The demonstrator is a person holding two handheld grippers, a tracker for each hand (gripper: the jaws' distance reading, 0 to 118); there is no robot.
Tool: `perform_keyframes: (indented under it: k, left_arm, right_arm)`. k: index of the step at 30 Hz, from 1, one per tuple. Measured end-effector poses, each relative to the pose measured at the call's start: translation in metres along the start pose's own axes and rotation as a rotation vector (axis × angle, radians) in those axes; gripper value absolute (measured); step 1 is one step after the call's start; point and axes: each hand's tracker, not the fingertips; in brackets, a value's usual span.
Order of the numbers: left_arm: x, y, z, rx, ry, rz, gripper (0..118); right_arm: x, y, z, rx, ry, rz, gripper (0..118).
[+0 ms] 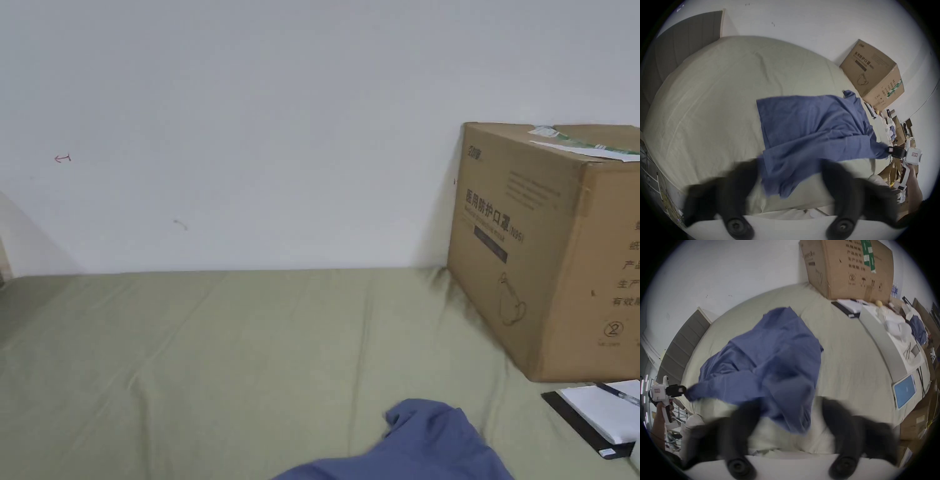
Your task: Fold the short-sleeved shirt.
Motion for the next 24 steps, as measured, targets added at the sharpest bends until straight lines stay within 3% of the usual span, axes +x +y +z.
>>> perform_keyframes:
  k: [1, 2, 3, 7, 9, 10, 11, 12, 13, 17, 19, 24]
  left_arm:
    - [0.005, 0.002, 0.005, 0.032, 0.005, -0.002, 109]
    - [0.01, 0.003, 0.019, 0.103, 0.021, 0.0, 117]
    - [0.009, 0.007, 0.025, 0.16, -0.017, 0.0, 114]
    - [0.02, 0.01, 0.066, 0.289, -0.043, 0.033, 114]
    - [0.026, 0.007, 0.084, 0.345, -0.081, 0.028, 112]
    - [0.029, 0.003, 0.091, 0.382, -0.094, 0.023, 104]
    - [0.04, 0.003, 0.101, 0.441, -0.098, 0.011, 83]
    - [0.044, -0.001, 0.107, 0.499, -0.095, -0.006, 35]
    - [0.047, -0.004, 0.111, 0.518, -0.077, -0.017, 1]
    - [0.044, 0.008, 0.113, 0.511, -0.047, -0.044, 0]
    - [0.033, 0.034, 0.097, 0.446, -0.021, -0.036, 0]
    - [-0.013, 0.106, -0.007, 0.002, 0.069, 0.039, 0]
  right_arm:
    - [-0.002, 0.004, 0.002, -0.001, 0.0, -0.012, 111]
    - [-0.006, 0.005, 0.01, 0.094, 0.034, -0.025, 116]
    - [-0.009, 0.01, 0.015, 0.138, 0.028, -0.057, 108]
    - [-0.033, 0.029, 0.055, 0.267, 0.106, -0.09, 113]
    - [-0.054, 0.035, 0.075, 0.302, 0.159, -0.071, 105]
    - [-0.065, 0.035, 0.085, 0.352, 0.195, -0.058, 92]
    - [-0.075, 0.032, 0.095, 0.432, 0.227, -0.044, 64]
    - [-0.085, 0.03, 0.102, 0.481, 0.249, -0.023, 18]
    - [-0.097, 0.029, 0.108, 0.507, 0.237, 0.003, 0]
    - [-0.13, 0.033, 0.118, 0.523, 0.25, 0.068, 0]
    - [-0.121, 0.04, 0.11, 0.489, 0.275, 0.045, 0]
    - [-0.112, 0.045, 0.086, 0.414, 0.294, 0.035, 0]
